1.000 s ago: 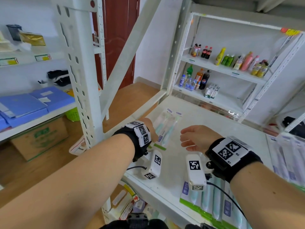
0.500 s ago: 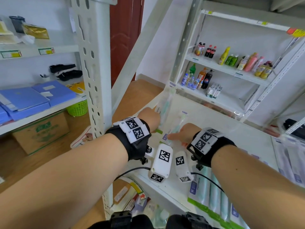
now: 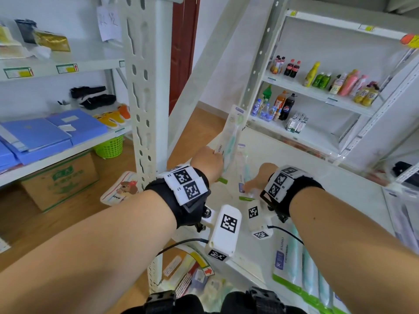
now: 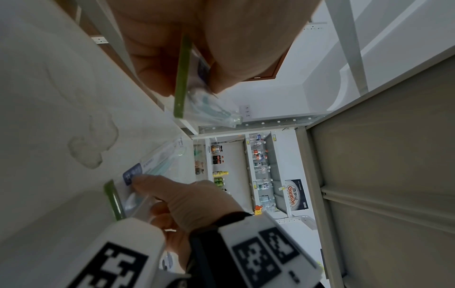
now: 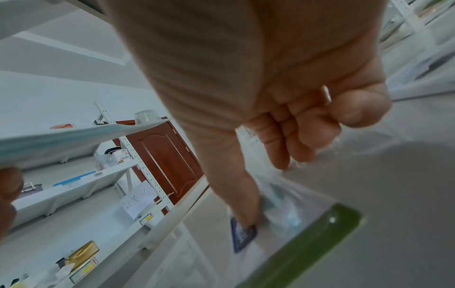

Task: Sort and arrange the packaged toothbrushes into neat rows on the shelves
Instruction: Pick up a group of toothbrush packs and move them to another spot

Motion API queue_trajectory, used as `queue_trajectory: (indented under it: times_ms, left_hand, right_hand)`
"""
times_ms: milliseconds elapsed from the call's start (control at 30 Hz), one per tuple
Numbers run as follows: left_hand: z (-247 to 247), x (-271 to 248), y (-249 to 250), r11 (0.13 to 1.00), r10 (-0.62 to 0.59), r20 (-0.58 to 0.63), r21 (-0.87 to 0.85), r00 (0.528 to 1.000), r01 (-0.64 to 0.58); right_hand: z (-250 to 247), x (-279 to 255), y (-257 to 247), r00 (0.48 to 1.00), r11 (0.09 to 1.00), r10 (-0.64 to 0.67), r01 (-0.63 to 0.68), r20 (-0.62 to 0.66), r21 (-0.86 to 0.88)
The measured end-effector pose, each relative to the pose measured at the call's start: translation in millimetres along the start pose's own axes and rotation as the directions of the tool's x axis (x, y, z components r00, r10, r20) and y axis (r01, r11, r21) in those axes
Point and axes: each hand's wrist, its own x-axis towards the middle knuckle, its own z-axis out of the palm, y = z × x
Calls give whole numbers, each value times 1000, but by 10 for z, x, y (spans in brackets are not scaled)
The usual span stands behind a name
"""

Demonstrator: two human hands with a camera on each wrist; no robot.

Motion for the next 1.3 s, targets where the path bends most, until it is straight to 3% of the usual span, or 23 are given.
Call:
queue_trajectory:
  times_ms: [100,367,733,867,1067,1300]
  left_hand:
    - [6,25,8,1000,8,-12,0,1000,-8]
    - [76,45,7,999,-8,2,-53,1000,8]
    - [229,27,85,995,-20,58,-94,998,25]
    - [377,-31,146,989,-1,90,-147,996,14]
    - [721,-216,284,962,-27,176,-264,984,73]
    - [1059,-476,379,965,-4,441,-233,898,119]
  right_hand:
    - [-36,-95,-18,1000,997,14,-14,1,74]
    - [-51,-158,-28,998,998,54,-54,-14,-14]
    - [-203,-216,237,996,944,88,-93,31,316]
    - [-364,-368,444,996,862,72,-31,-61,506]
    - [-461,-660,951,984,753,112,6,-137,659]
    - [-368,-975,1630,969,577,194,14,-154,816]
